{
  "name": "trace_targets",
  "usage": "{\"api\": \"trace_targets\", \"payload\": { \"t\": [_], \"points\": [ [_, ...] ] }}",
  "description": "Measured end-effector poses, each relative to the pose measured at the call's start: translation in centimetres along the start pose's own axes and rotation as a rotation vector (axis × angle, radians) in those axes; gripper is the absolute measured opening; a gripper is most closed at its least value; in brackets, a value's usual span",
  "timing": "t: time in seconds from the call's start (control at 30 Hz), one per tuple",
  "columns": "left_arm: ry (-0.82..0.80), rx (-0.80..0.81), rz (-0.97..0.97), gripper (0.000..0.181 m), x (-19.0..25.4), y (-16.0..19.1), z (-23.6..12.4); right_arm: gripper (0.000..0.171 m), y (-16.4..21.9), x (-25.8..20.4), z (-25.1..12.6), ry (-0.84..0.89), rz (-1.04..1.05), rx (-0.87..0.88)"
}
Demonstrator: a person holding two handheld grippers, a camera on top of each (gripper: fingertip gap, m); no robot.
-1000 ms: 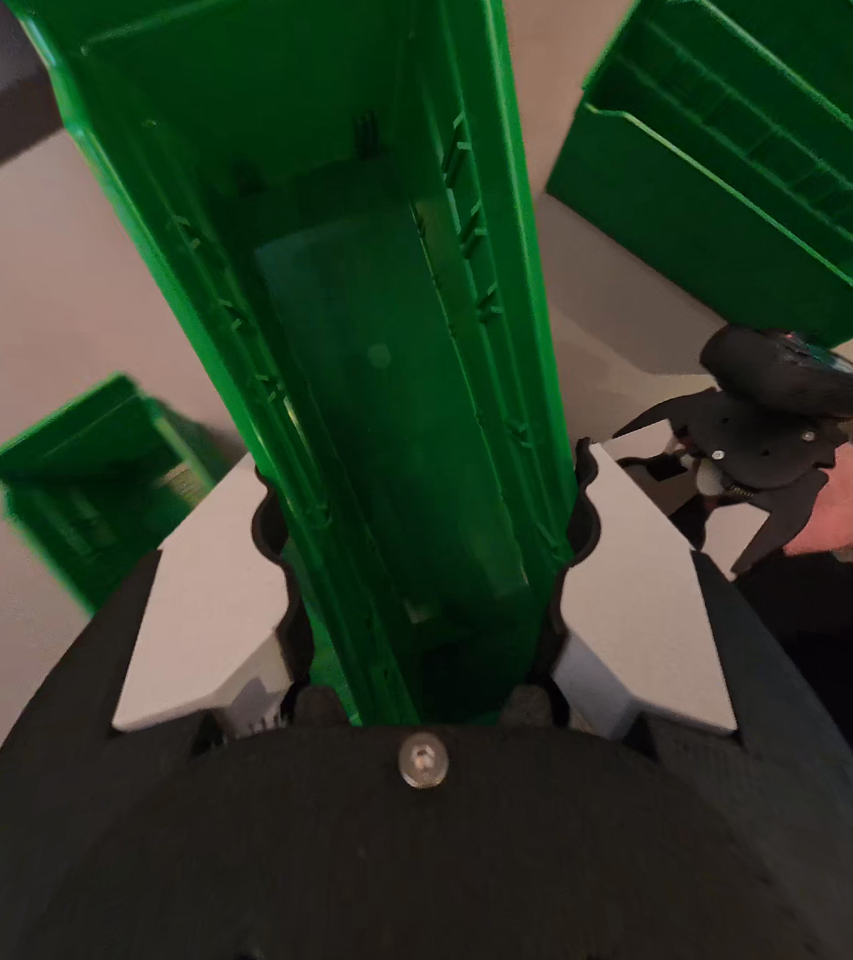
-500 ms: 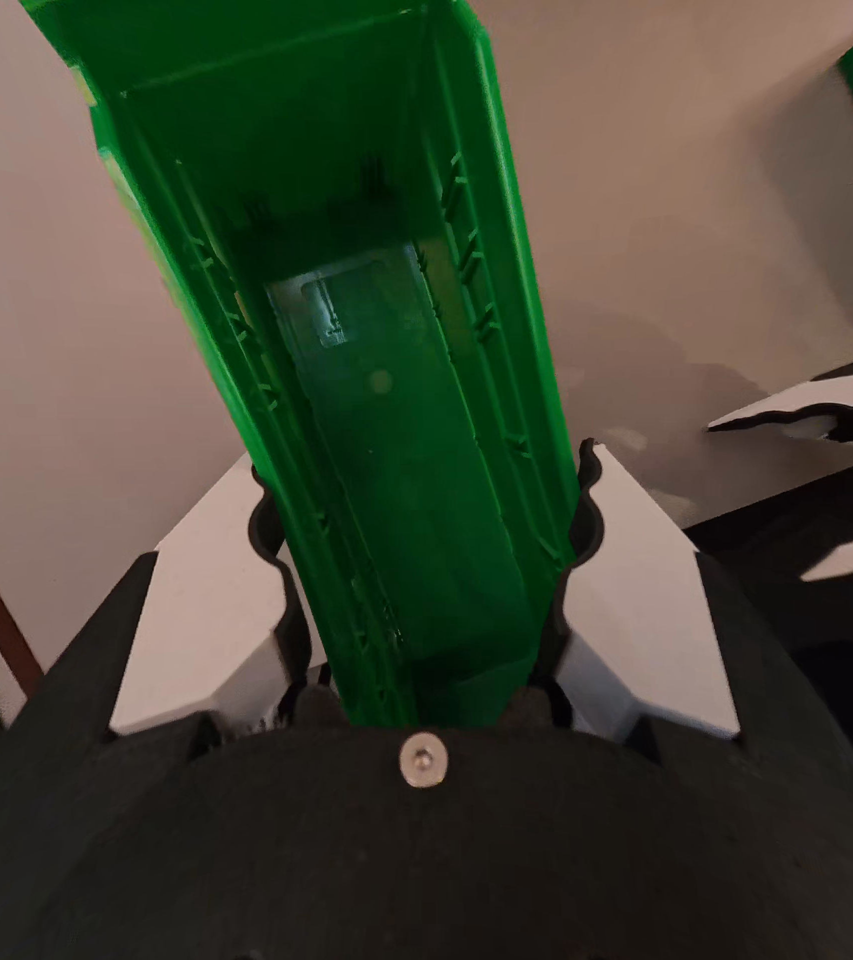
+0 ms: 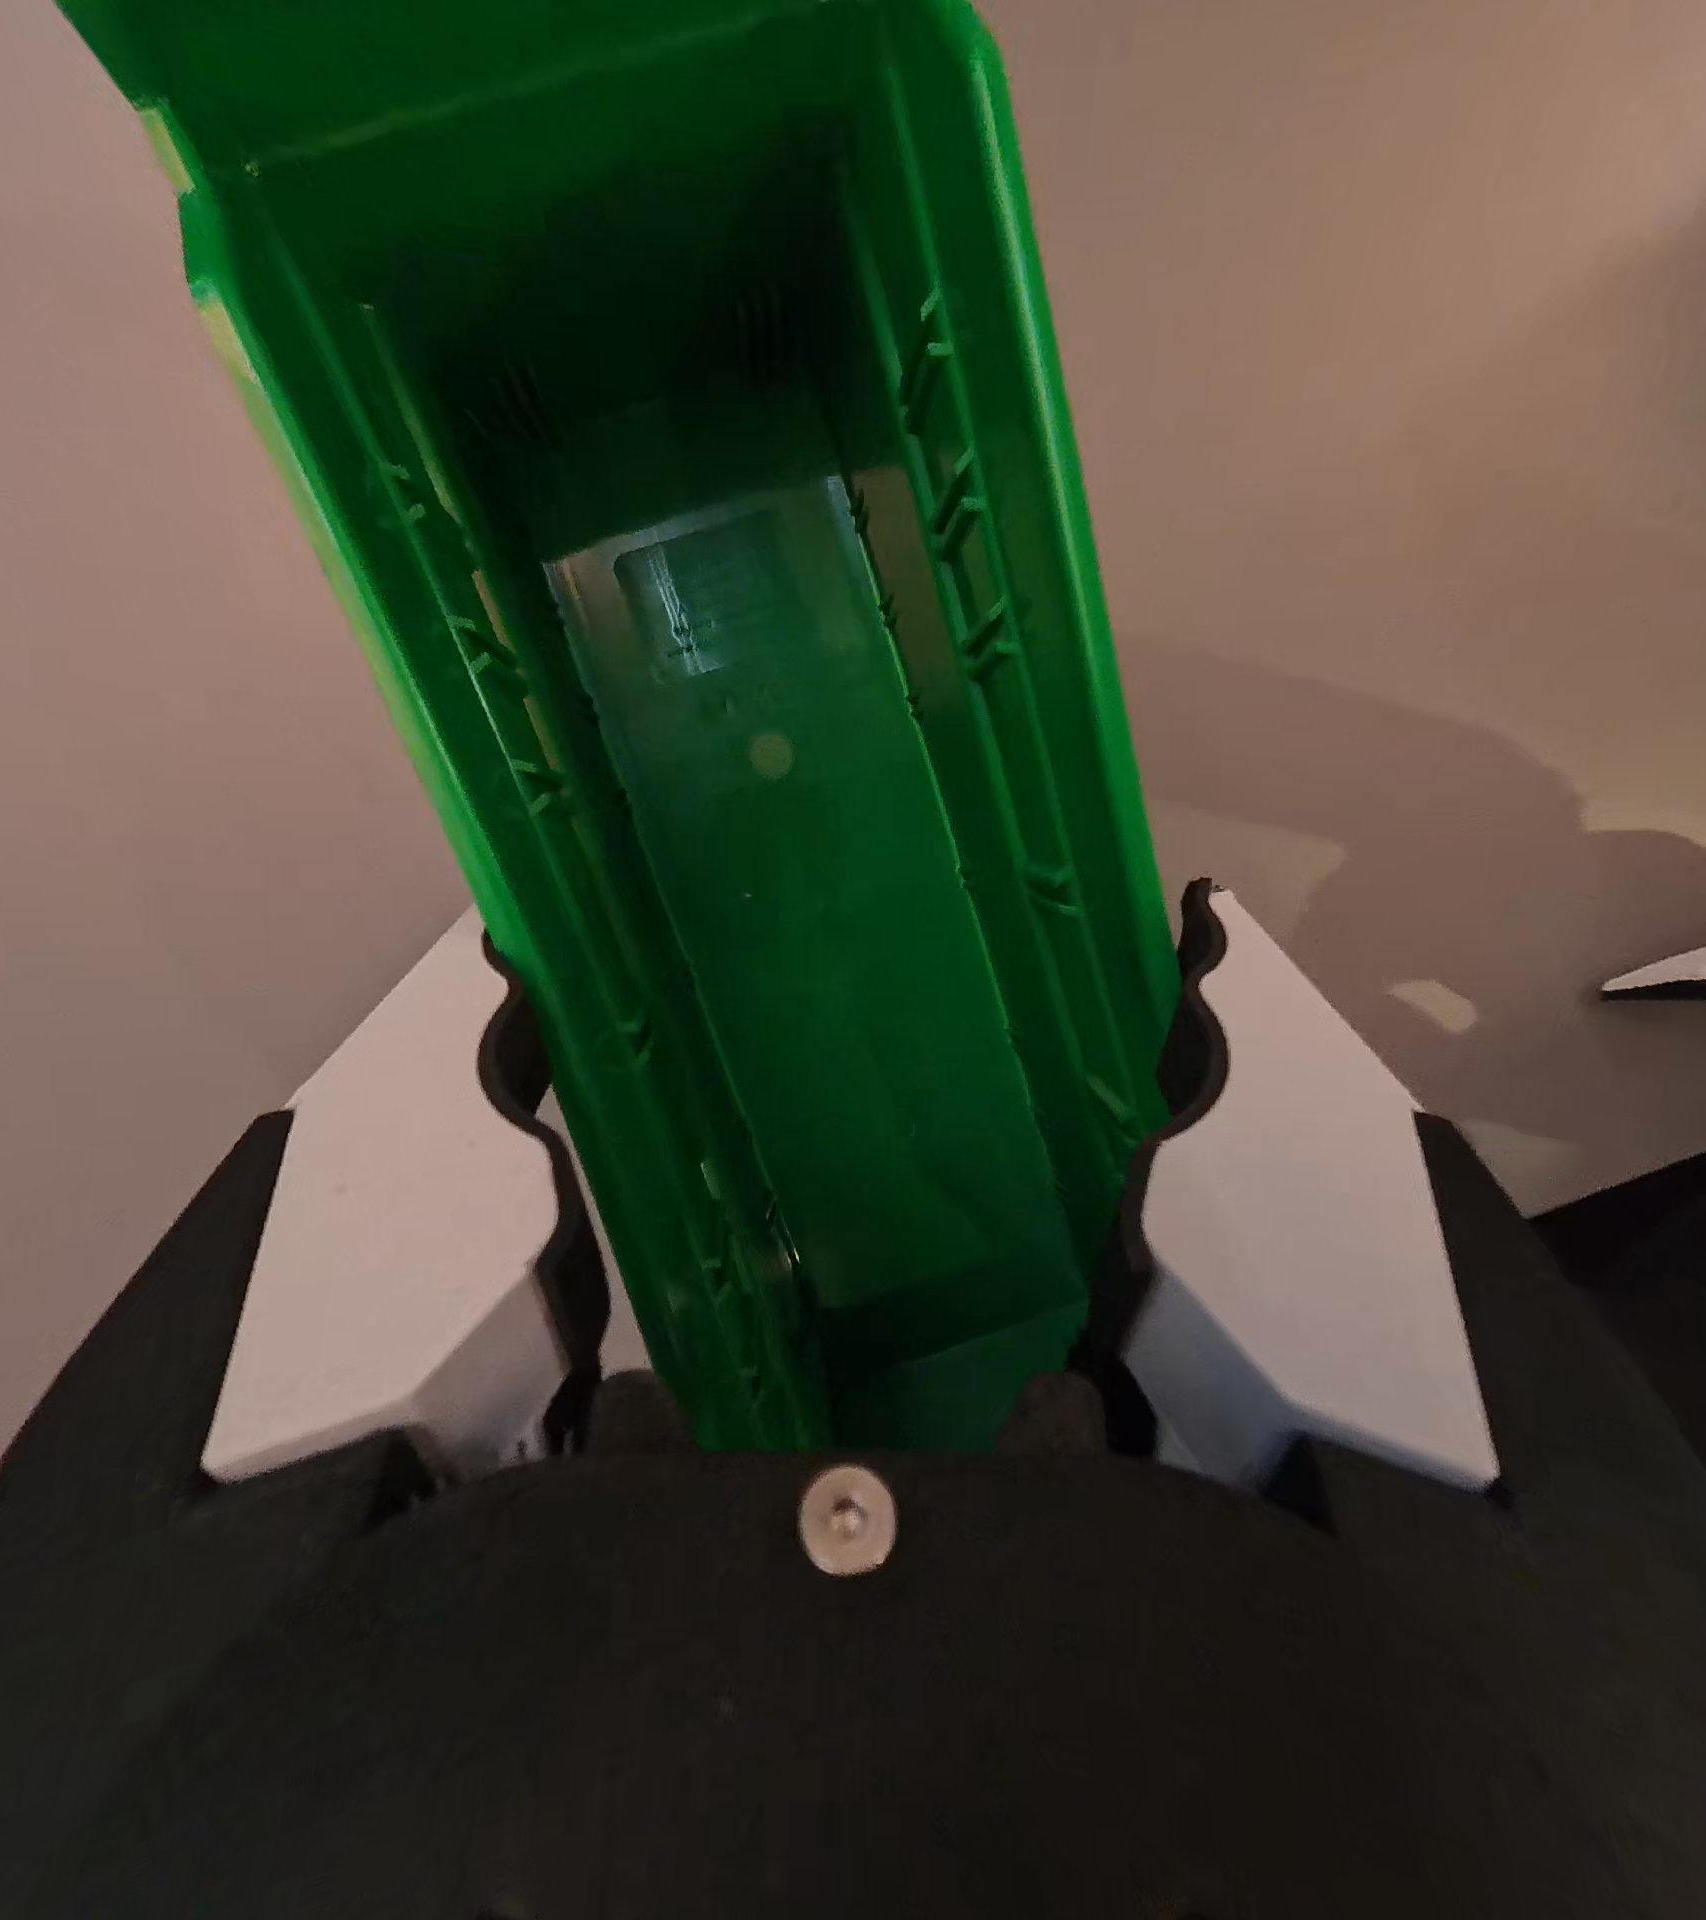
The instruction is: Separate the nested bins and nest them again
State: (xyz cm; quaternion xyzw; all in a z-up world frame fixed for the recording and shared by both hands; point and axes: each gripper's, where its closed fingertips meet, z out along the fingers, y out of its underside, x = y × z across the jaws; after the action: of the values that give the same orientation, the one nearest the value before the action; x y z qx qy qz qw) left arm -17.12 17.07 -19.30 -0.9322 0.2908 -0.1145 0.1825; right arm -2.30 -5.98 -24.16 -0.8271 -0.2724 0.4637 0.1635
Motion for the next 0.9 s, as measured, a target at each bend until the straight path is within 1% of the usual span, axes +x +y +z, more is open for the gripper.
{"api": "trace_targets", "payload": {
  "t": [0.03,0.13,0.3,0.37,0.43,0.5,0.57,0.63,0.7,0.73,0.8,0.87,0.9],
  "points": [
    [0.005,0.009,0.002,0.121,-0.1,0.0,0.4,0.118,0.0,0.0,0.0,-0.002,0.001,-0.001],
    [0.004,0.035,0.008,0.123,-0.8,-0.4,0.7,0.119,0.1,-0.1,0.1,-0.007,-0.001,-0.005],
    [-0.015,0.106,0.007,0.136,-3.1,-1.6,0.6,0.122,0.3,-0.1,0.2,0.017,-0.029,-0.023],
    [0.005,0.162,-0.022,0.147,-3.6,-2.3,-0.2,0.127,0.0,-0.2,-0.3,0.043,-0.055,-0.021],
    [0.008,0.195,-0.025,0.159,-3.9,-2.5,-1.4,0.128,-1.3,-0.6,-1.8,0.069,-0.087,0.027],
    [0.011,0.215,-0.023,0.158,-3.9,-2.4,-2.4,0.128,-2.8,-0.7,-4.4,0.124,-0.124,0.074],
    [-0.004,0.218,-0.005,0.151,-3.8,-2.0,-3.4,0.128,-3.7,0.7,-8.2,0.261,-0.169,0.092],
    [-0.004,0.243,0.01,0.142,-3.4,-1.8,-4.5,0.126,-4.7,2.8,-13.5,0.437,-0.193,0.13],
    [0.02,0.276,0.004,0.135,-3.0,-1.8,-5.4,0.123,-5.0,5.2,-19.3,0.613,-0.163,0.174],
    [0.036,0.277,0.003,0.132,-2.8,-1.5,-5.6,0.123,-4.6,6.4,-21.8,0.685,-0.134,0.181],
    [0.025,0.244,0.0,0.131,-3.0,-0.5,-5.5,0.124,-2.9,8.9,-25.6,0.774,-0.05,0.17],
    [0.025,0.21,0.011,0.132,-2.9,0.6,-4.7,0.123,-0.8,11.1,-28.0,0.843,0.028,0.146],
    [0.033,0.199,0.009,0.133,-2.6,1.1,-4.3,0.124,0.2,12.0,-28.6,0.854,0.067,0.131]
  ]
}}
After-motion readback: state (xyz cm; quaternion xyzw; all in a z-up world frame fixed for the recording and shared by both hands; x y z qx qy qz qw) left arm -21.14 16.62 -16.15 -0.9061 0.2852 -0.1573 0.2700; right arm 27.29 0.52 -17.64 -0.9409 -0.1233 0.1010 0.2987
